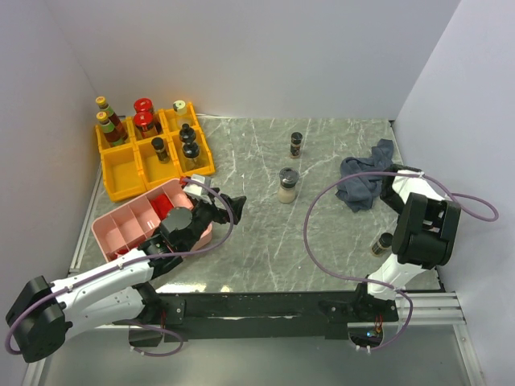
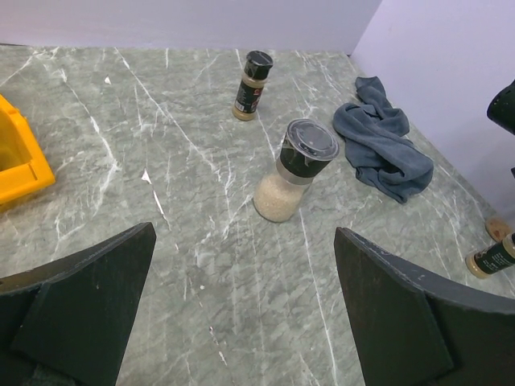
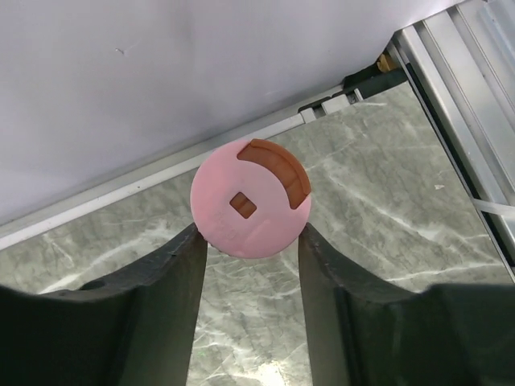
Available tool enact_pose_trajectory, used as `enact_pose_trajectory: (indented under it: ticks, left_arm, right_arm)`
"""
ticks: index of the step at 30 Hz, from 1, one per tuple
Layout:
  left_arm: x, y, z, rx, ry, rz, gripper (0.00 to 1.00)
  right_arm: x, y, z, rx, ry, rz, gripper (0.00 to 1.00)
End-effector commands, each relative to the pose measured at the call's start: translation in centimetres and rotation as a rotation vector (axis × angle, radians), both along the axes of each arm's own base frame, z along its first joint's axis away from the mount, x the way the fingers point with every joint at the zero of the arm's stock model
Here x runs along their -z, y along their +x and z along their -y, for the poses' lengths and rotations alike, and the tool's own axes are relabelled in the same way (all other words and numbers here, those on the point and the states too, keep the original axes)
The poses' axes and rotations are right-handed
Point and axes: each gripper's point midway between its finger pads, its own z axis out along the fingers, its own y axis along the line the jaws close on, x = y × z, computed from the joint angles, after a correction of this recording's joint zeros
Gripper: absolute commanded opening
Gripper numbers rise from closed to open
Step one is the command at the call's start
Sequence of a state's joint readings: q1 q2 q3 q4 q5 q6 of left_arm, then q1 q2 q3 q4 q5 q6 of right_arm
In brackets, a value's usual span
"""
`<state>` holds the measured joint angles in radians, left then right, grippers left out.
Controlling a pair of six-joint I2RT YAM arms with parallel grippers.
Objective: Organize the condiment bottles
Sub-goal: Pick up the bottle from the corner of the board.
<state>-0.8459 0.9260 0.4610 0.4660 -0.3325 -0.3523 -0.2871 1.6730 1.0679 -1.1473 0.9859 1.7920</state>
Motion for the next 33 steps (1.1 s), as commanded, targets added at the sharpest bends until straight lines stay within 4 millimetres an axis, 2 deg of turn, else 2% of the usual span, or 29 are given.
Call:
enact_pose_trajectory:
  ticks: [1, 5, 9, 12, 14, 19, 23, 26, 27, 29, 31, 33]
  left_arm:
    - [-1.3, -0.2, -0.2, -0.006, -0.024, 0.043, 0.99]
    - [-1.2, -0.2, -0.2, -0.003, -0.024, 0.043, 1.00]
    - [-1.2, -0.2, 0.0, -0.002, -0.022, 0.041, 0.99]
    - [-1.0, -0.2, 0.1, 0.003, -0.021, 0.039, 1.00]
    - [-1.2, -0.2, 0.1, 0.006, -0.024, 0.042, 0.99]
    - [-1.1, -0.2, 0.0, -0.005, -0.021, 0.040, 0.99]
    - [-1.5, -0.3, -0.4, -0.015, -0.034, 0.049, 0.99]
    - [-1.9, -0.3, -1.1, -0.050, -0.060, 0.049, 0.99]
    - [-2.0, -0.3, -1.4, -0.058, -0.063, 0.047, 0.99]
    - [-3.5, -0.4, -2.0, -0.083, -0.094, 0.047, 1.00]
    - [-5.2, -0.7, -3.2, -0.129, -0.154, 0.010, 0.99]
    - [-6.7, -1.1, -4.0, -0.145, -0.206, 0.004, 0.99]
  right_arm:
    - [-1.8, 0.8, 0.9, -0.023, -0.064, 0.030, 0.44]
    - [-3.1, 2.1, 0.4, -0.112, -0.113, 0.010, 0.40]
    - [-5.0, 2.9, -0.7, -0.179, -0.203, -0.043, 0.42]
    - [-5.2, 3.7, -1.8, -0.206, -0.208, -0.047, 0.45]
    - [-5.3, 4.7, -2.9, -0.266, -0.217, -0.045, 0.44]
    - [-8.2, 7.6, -3.8, -0.346, -0.242, -0.004, 0.45]
    - [-10.3, 11.8, -6.6, -0.531, -0.219, 0.038, 0.43]
    - [-11.3, 13.2, -9.0, -0.642, -0.207, 0.074, 0.40]
    - [-11.4, 14.0, -10.4, -0.703, -0.193, 0.079, 0.40]
    - [-11.6, 15.3, -12.4, -0.825, -0.180, 0.070, 0.37]
    - [-11.8, 15.9, -14.8, -0.913, -0.179, 0.073, 0.35]
    - [-11.7, 15.9, -16.3, -0.965, -0.178, 0.066, 0.34]
